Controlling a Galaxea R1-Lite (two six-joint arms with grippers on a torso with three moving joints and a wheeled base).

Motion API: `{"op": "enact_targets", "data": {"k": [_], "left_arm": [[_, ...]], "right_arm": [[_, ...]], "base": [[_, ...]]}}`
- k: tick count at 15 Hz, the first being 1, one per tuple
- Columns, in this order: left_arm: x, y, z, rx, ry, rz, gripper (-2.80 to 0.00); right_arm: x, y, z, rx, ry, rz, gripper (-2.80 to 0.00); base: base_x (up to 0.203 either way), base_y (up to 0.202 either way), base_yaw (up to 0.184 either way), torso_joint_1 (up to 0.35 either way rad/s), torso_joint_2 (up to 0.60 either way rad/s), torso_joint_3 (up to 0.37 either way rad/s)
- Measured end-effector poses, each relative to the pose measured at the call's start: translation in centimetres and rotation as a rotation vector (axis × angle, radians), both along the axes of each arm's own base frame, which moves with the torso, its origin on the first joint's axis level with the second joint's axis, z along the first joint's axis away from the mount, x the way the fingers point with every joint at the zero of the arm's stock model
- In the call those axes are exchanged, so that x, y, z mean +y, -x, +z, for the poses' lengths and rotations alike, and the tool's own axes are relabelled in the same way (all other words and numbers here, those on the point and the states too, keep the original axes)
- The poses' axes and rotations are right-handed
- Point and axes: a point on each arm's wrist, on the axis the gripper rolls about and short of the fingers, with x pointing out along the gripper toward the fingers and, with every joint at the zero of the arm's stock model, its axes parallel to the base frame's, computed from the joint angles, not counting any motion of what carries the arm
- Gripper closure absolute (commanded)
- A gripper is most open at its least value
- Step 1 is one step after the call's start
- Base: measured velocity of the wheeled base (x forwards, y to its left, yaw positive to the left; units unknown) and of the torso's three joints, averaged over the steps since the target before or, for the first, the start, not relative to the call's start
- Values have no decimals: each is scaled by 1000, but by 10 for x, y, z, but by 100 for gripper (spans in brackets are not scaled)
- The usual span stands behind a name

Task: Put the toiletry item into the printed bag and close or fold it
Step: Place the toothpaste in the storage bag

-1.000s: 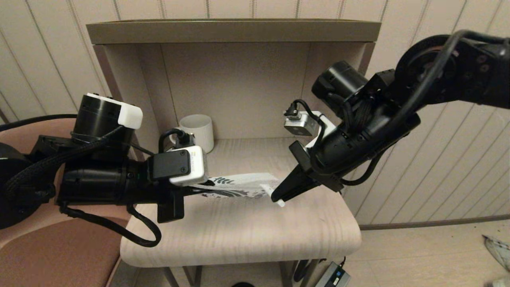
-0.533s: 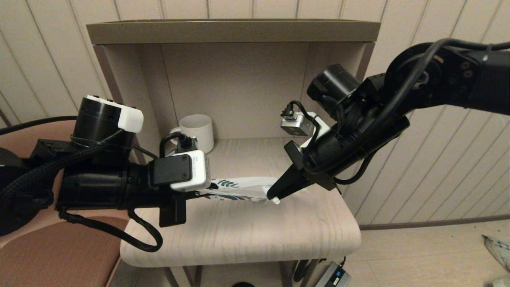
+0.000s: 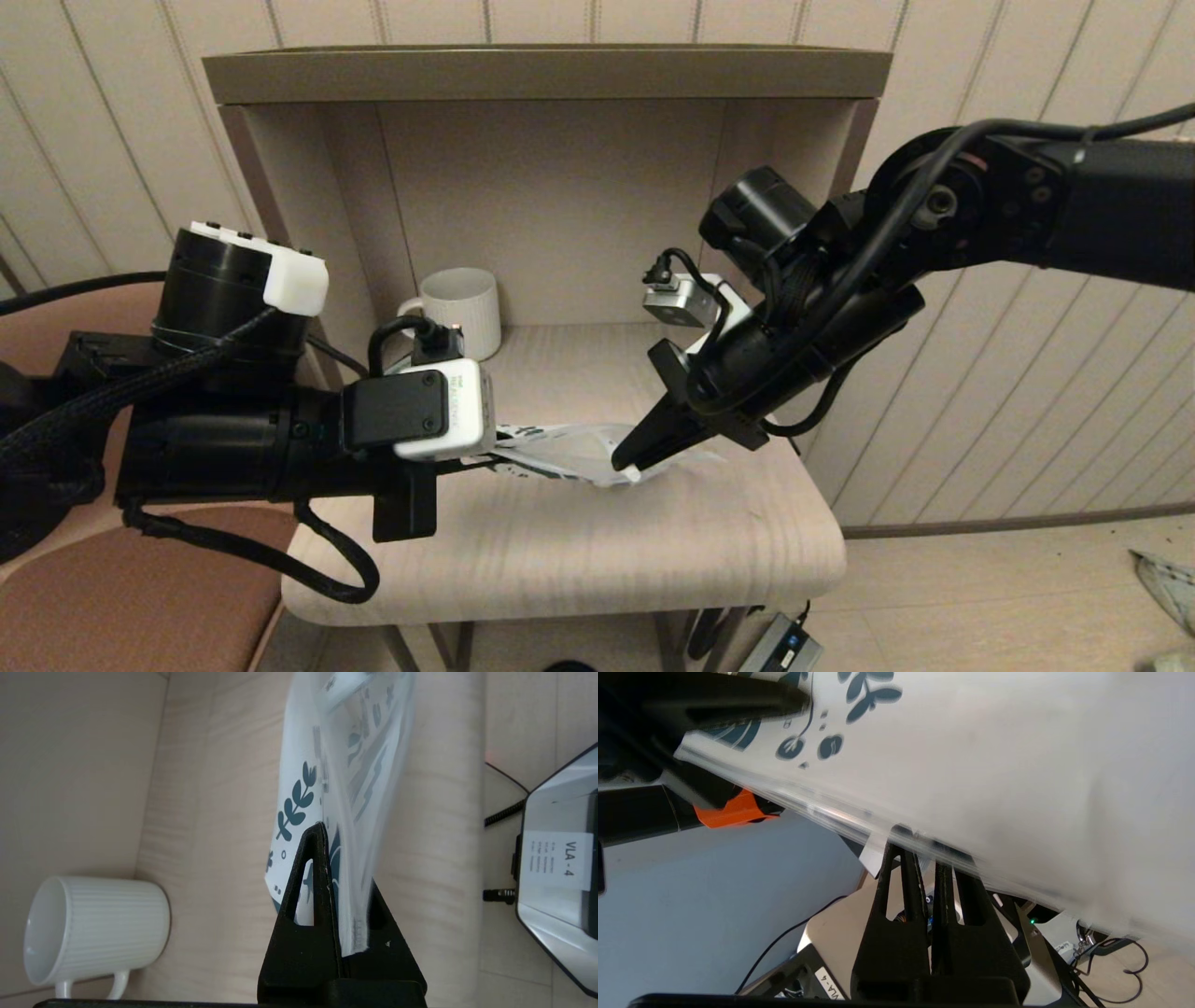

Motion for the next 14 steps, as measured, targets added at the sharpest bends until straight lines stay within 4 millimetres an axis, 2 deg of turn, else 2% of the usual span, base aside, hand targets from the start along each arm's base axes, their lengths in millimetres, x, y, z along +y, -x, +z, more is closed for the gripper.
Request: {"op": "enact_targets", "data": {"k": [6, 7, 9, 10, 12, 14], "left_arm": [[-4, 6, -1, 1, -4, -24, 0], [-5, 7, -1, 2, -4, -26, 0], [-5, 7, -2, 3, -5, -28, 0], [-5, 7, -2, 5, -5, -28, 0], [-5, 7, -3, 10, -5, -26, 0], [-5, 7, -3, 17, -3, -24, 0]], "right_arm": [[2, -5, -2, -14, -11, -6, 0], [2, -5, -2, -14, -10, -7, -280], [2, -5, -2, -18, -11, -3, -280], [3, -4, -1, -21, -11, 2, 0], [2, 0, 2, -26, -13, 7, 0], [-2, 8, 13, -50, -29, 11, 0]], "base": [[0, 0, 0, 0, 0, 0], [0, 0, 0, 0, 0, 0], [0, 0, 0, 0, 0, 0], [0, 0, 0, 0, 0, 0], [0, 0, 0, 0, 0, 0], [0, 0, 0, 0, 0, 0]]}}
